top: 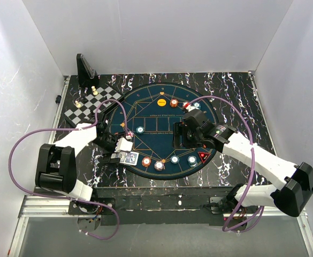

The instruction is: Distribute texas hold em gaming equipment

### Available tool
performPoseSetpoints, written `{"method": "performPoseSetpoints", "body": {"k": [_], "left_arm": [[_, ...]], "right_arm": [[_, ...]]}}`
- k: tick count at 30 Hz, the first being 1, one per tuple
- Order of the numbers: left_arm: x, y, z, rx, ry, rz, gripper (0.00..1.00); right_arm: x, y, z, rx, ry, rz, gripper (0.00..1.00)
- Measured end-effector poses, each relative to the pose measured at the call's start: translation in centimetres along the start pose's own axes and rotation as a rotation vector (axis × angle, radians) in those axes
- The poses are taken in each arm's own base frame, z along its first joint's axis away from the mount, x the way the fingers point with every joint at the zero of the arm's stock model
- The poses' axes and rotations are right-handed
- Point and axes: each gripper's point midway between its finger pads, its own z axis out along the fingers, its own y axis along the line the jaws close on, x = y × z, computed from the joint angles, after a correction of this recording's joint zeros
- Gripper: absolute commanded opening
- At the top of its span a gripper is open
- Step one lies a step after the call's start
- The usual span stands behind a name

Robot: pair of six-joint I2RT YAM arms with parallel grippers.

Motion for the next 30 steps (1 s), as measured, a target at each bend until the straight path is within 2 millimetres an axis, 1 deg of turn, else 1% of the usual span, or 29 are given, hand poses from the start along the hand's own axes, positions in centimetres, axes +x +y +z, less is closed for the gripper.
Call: {"method": "performPoseSetpoints", "body": {"k": [4, 12, 21, 25, 30], "left_arm": [[-0.1, 0.8, -0.1, -0.023, 0.001, 0.002, 1.00], [0.1, 0.6, 0.1, -0.011, 0.001, -0.005, 1.00], [0.5, -0.2, 0.9, 0.038, 0.011, -0.008, 1.00], [1.2, -0.6, 1.4, 0.039, 0.030, -0.013, 1.00], [1.4, -0.3, 1.8, 0.015, 0.033, -0.028, 1.00]], "right_arm": [[0.1, 0.2, 0.0, -0.008, 0.006, 0.000, 0.81], [0.2, 0.3, 0.0, -0.016, 0.011, -0.003, 0.80], [0.3, 0.2, 0.2, -0.011, 0.019, -0.011, 0.80], [0.3, 0.2, 0.3, -0.011, 0.019, -0.015, 0.80], [0.3, 0.2, 0.3, -0.009, 0.022, -0.019, 0.79]]}}
